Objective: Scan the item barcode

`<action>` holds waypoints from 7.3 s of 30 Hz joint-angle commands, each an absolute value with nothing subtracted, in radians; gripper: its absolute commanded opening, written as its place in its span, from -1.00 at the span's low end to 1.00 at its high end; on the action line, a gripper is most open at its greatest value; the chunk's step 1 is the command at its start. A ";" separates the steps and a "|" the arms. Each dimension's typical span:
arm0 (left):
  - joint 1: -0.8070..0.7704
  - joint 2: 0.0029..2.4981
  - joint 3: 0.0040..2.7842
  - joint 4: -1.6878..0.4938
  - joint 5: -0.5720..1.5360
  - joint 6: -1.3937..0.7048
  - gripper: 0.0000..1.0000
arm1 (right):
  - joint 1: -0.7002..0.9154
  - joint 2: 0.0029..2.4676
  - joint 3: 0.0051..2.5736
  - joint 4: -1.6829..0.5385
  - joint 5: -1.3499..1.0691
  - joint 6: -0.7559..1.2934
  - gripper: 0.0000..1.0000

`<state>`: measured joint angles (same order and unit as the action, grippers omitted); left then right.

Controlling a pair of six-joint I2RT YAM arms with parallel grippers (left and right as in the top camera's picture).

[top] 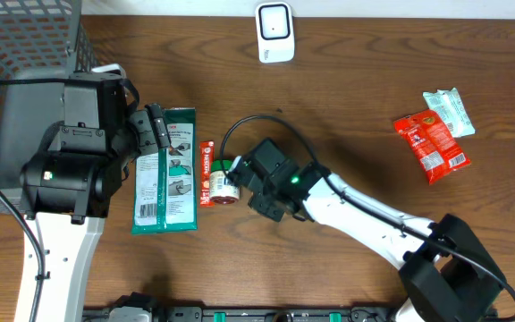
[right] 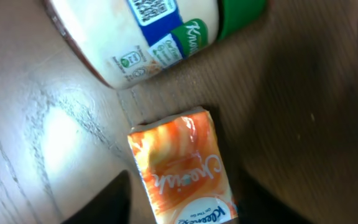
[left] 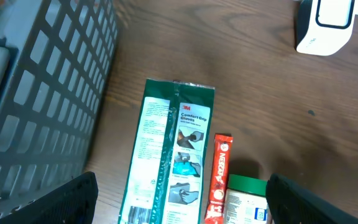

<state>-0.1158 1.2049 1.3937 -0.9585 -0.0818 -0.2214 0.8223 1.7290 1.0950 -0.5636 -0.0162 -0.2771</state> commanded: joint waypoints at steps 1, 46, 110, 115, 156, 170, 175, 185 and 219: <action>-0.113 1.208 1.398 -0.957 -0.091 -0.231 0.74 | 0.863 1.715 1.103 -0.563 0.082 -0.231 -0.21; -0.113 1.208 1.398 -0.957 -0.091 -0.231 0.73 | 0.731 1.718 0.885 -0.381 0.313 -0.118 -0.37; -0.113 1.208 1.398 -0.958 -0.091 -0.230 0.73 | 0.740 1.753 0.903 -0.358 0.244 -0.242 -0.27; -0.113 1.208 1.398 -0.957 -0.091 -0.231 0.73 | 0.740 1.753 0.897 -0.358 0.246 -0.242 -0.28; -0.113 1.208 1.398 -0.957 -0.091 -0.231 0.73 | 0.617 1.525 0.954 -0.516 -0.080 -0.011 -0.21; -0.113 1.208 1.398 -0.958 -0.091 -0.231 0.73 | 0.817 1.684 0.953 -0.493 0.338 -0.058 -0.18; -0.113 1.208 1.398 -0.958 -0.091 -0.230 0.74 | 0.819 1.746 0.953 -0.472 0.349 -0.057 -0.12; -0.113 1.208 1.398 -0.958 -0.091 -0.231 0.74 | 0.834 1.758 0.955 -0.451 0.418 -0.066 -0.09; -0.113 1.208 1.398 -0.958 -0.091 -0.231 0.73 | 0.856 1.786 0.916 -0.414 0.408 -0.069 -0.37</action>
<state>-0.1158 1.2045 1.3937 -0.9585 -0.0814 -0.2214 0.8589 1.7649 0.9272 -0.4179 0.4057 -0.0681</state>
